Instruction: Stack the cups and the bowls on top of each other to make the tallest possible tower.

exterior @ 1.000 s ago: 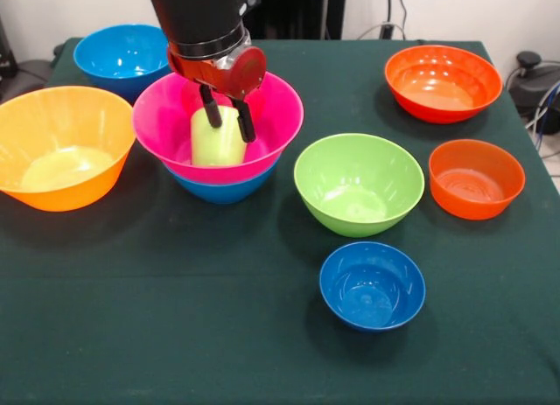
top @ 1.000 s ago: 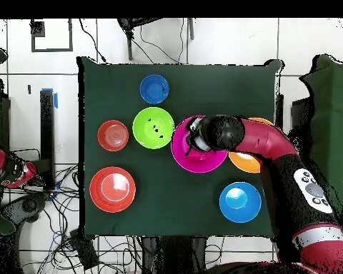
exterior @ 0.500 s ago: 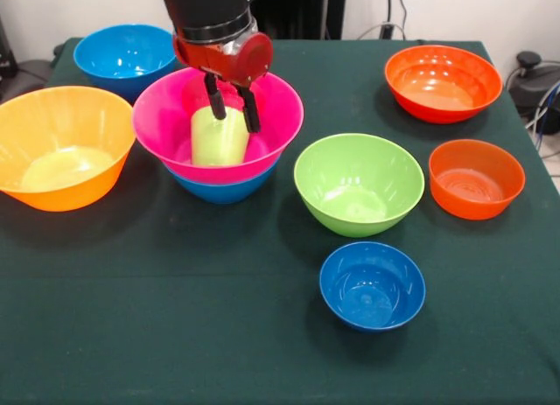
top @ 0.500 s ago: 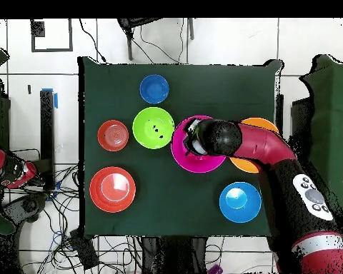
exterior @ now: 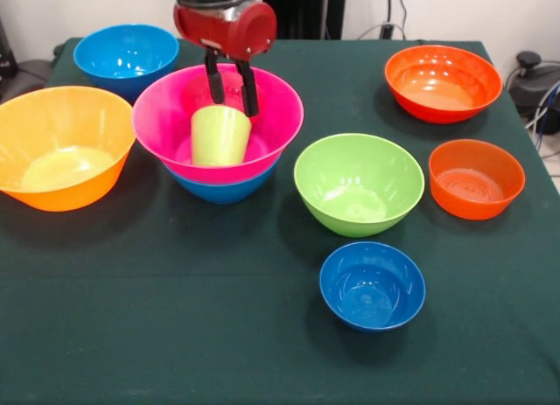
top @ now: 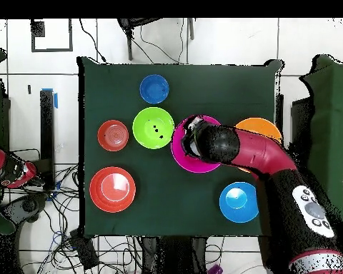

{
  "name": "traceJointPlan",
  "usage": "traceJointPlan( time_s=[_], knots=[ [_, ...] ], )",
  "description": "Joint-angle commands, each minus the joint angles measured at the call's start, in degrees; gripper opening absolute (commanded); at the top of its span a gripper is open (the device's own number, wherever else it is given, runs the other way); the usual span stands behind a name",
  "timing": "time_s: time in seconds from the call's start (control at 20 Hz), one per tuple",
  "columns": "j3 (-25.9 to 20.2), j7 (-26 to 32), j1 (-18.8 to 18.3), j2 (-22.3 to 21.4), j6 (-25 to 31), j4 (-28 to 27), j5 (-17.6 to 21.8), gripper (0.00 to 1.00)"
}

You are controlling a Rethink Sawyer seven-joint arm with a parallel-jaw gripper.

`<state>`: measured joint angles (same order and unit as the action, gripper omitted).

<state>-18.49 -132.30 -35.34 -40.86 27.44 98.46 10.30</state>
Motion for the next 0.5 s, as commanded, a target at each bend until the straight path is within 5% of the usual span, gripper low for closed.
traceJointPlan(
  time_s=[0.05, 0.5],
  knots=[
    [6.31, -13.12, 3.42, -2.94, -4.41, 5.67, -2.43, 1.00],
    [14.45, -13.15, 7.29, -4.10, -4.68, 10.75, -3.64, 1.00]
  ],
)
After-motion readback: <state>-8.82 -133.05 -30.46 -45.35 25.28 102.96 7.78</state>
